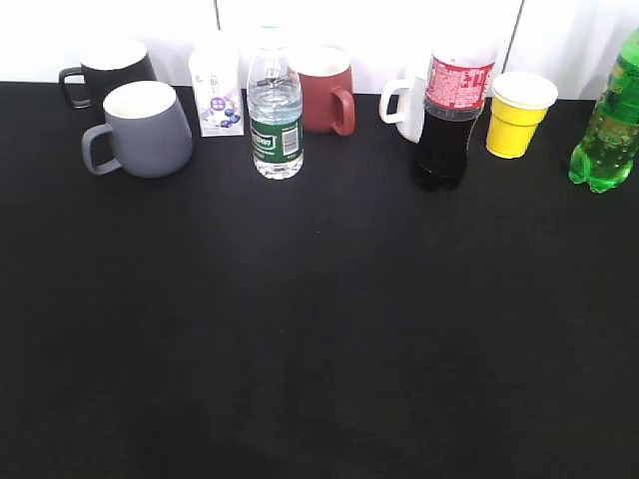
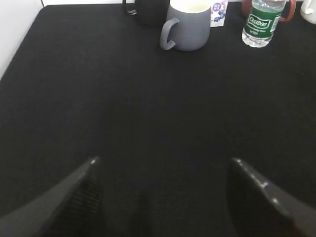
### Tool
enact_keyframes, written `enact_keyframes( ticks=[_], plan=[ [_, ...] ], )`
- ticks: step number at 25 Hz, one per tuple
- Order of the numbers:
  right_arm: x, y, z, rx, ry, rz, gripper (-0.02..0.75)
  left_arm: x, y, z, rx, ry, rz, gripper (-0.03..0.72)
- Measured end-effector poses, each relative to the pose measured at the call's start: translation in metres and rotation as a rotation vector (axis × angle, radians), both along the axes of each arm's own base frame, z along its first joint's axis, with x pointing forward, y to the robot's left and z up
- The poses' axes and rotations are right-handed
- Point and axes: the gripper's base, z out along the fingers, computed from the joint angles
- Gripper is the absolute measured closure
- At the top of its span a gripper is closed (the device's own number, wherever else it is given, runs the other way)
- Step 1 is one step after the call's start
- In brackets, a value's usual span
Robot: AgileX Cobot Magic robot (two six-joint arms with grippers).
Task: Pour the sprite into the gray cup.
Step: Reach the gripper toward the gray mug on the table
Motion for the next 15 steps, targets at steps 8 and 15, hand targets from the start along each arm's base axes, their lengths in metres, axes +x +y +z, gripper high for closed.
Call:
enact_keyframes(
  ticks=[8,15],
  plan=[
    [0.000,0.000,0.000,0.000,0.000,0.000,0.166,0.003,0.000,0.031,-0.040,-0.291,0.000,0.152],
    [0.000,0.000,0.000,0.000,0.000,0.000,0.166,0.112,-0.016,-0.010,-0.022,-0.504,-0.019,0.270]
  ],
)
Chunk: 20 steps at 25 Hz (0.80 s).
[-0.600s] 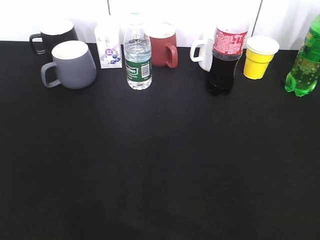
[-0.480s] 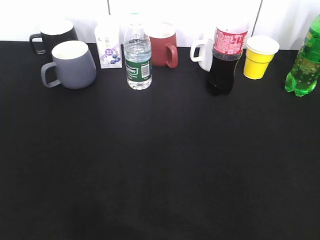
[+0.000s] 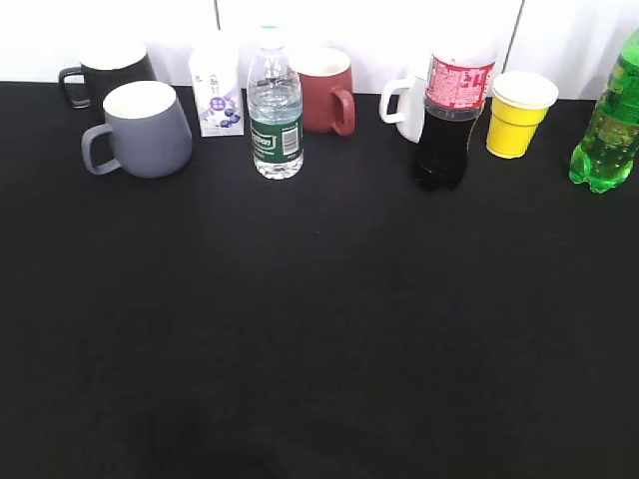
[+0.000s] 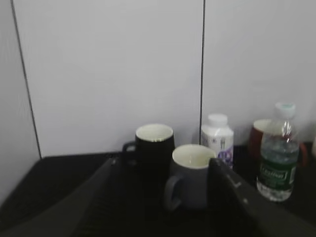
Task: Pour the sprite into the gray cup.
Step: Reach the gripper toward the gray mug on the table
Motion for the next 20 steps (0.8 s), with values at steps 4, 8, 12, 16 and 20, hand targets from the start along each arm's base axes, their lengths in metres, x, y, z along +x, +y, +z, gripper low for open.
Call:
enact_keyframes(
  ticks=[4,8,12,16,20],
  plan=[
    [0.000,0.000,0.000,0.000,0.000,0.000,0.166,0.075,-0.012,-0.044,0.010,0.138,-0.020,0.225],
    [0.000,0.000,0.000,0.000,0.000,0.000,0.166,0.125,-0.021,-0.097,0.016,0.247,-0.036,0.194],
    [0.000,0.000,0.000,0.000,0.000,0.000,0.166,0.181,-0.029,-0.123,0.014,0.270,-0.034,0.228],
    [0.000,0.000,0.000,0.000,0.000,0.000,0.166,0.219,-0.033,-0.148,0.010,0.297,-0.021,0.282],
    [0.000,0.000,0.000,0.000,0.000,0.000,0.166,0.246,-0.032,-0.152,-0.026,0.269,0.036,0.391]
  ],
)
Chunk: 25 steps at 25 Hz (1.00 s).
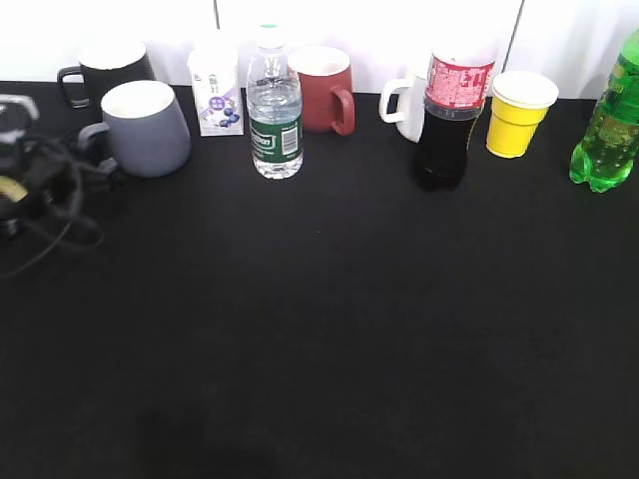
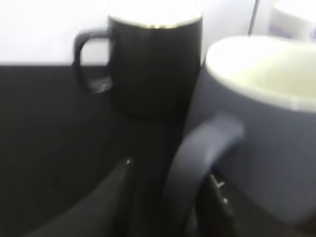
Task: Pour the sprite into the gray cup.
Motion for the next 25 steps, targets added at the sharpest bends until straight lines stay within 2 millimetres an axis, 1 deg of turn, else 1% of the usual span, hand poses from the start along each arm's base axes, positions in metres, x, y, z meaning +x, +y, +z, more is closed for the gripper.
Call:
enact_keyframes(
  ticks=[2,3,5,6,8,11,13,16,18,19,20,21,22,24,25],
  plan=[
    [0.000,0.000,0.000,0.000,0.000,0.000,0.166,0.014,-0.002,-0.006,-0.002,-0.002,0.004,0.401],
    [0.000,0.000,0.000,0.000,0.000,0.000,0.166,0.020,-0.002,-0.009,-0.004,-0.003,0.008,0.438],
    [0.000,0.000,0.000,0.000,0.000,0.000,0.166,0.028,-0.003,-0.012,-0.003,-0.015,0.010,0.581],
    [0.000,0.000,0.000,0.000,0.000,0.000,0.166,0.030,-0.003,-0.014,-0.006,-0.035,0.015,0.598],
    [0.000,0.000,0.000,0.000,0.000,0.000,0.166,0.031,-0.002,-0.021,-0.010,-0.078,0.020,0.603],
    [0.000,0.000,0.000,0.000,0.000,0.000,0.166,0.028,-0.002,-0.021,-0.009,-0.103,0.018,0.609],
    [0.000,0.000,0.000,0.000,0.000,0.000,0.166,0.017,-0.001,-0.014,-0.005,-0.102,0.014,0.615],
    [0.000,0.000,0.000,0.000,0.000,0.000,0.166,-0.012,0.001,0.014,0.000,-0.135,-0.014,0.622],
    [0.000,0.000,0.000,-0.003,-0.001,-0.002,0.166,-0.033,-0.002,0.030,0.018,-0.157,-0.083,0.624],
    [0.000,0.000,0.004,0.002,-0.030,0.001,0.166,-0.042,-0.004,0.036,0.024,-0.167,-0.112,0.627],
    [0.001,0.000,0.012,0.001,-0.102,0.001,0.166,-0.048,-0.005,0.039,0.018,-0.172,-0.128,0.627],
    [0.008,-0.001,0.021,-0.010,-0.197,-0.006,0.166,-0.053,-0.005,0.037,0.019,-0.166,-0.139,0.628],
    [0.020,-0.002,0.026,-0.020,-0.292,-0.010,0.166,-0.059,-0.006,0.033,0.024,-0.146,-0.156,0.628],
    [0.057,-0.002,0.014,-0.027,-0.389,-0.008,0.166,-0.073,-0.008,0.023,0.039,-0.093,-0.205,0.628],
    [0.075,-0.002,0.003,-0.027,-0.406,-0.006,0.166,-0.077,-0.009,0.020,0.044,-0.081,-0.226,0.629]
  ],
)
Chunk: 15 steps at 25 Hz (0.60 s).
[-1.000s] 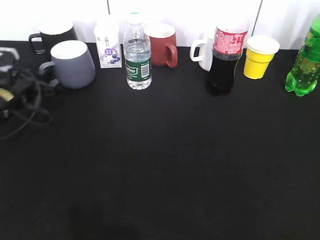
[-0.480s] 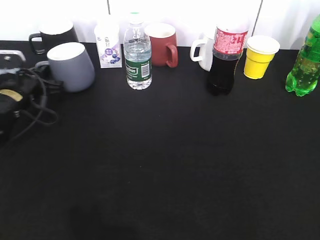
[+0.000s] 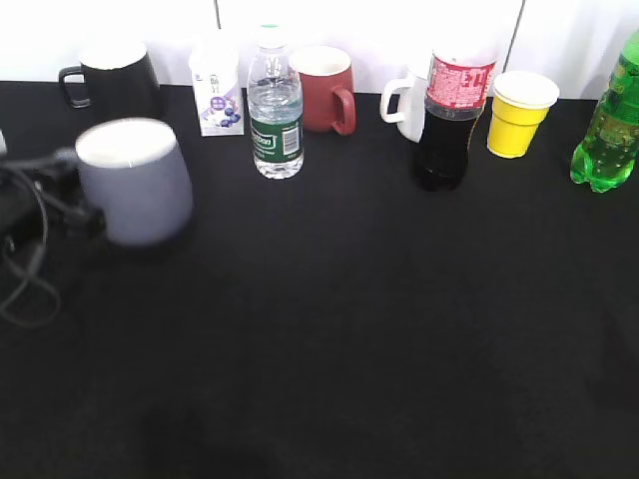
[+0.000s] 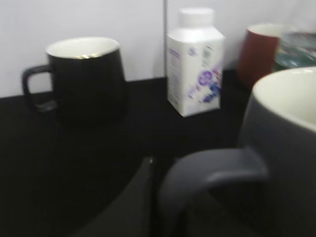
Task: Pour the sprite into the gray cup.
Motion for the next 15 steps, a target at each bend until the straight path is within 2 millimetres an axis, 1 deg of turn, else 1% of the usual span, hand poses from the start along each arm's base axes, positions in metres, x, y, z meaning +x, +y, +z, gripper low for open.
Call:
enact_keyframes(
  ticks=[2,4,5,6,7,10,13,15],
  plan=[
    [0.035,0.000,-0.016,-0.006,0.014,0.005,0.166,-0.002,-0.003,-0.001,0.009,0.003,-0.034,0.629],
    [0.073,-0.001,-0.029,0.007,0.048,0.005,0.163,-0.004,-0.011,-0.001,0.010,0.003,-0.065,0.629],
    [0.093,-0.002,-0.040,0.046,0.070,-0.015,0.141,-0.006,-0.016,-0.001,0.010,0.005,-0.083,0.629],
    [0.110,-0.005,-0.054,0.075,0.102,-0.040,0.099,-0.007,-0.018,-0.001,0.011,0.005,-0.096,0.629],
    [0.125,-0.006,-0.064,0.083,0.113,-0.057,0.074,-0.007,-0.019,-0.001,0.011,0.005,-0.098,0.629],
    [0.172,-0.009,-0.097,0.069,0.124,-0.078,0.065,-0.007,-0.019,-0.001,0.010,0.006,-0.097,0.629],
    [0.218,-0.010,-0.121,0.059,0.116,-0.082,0.065,-0.007,-0.019,-0.001,0.010,0.006,-0.097,0.629],
    [0.242,-0.010,-0.131,0.056,0.106,-0.079,0.065,-0.007,-0.019,-0.001,0.010,0.006,-0.097,0.629]
  ],
)
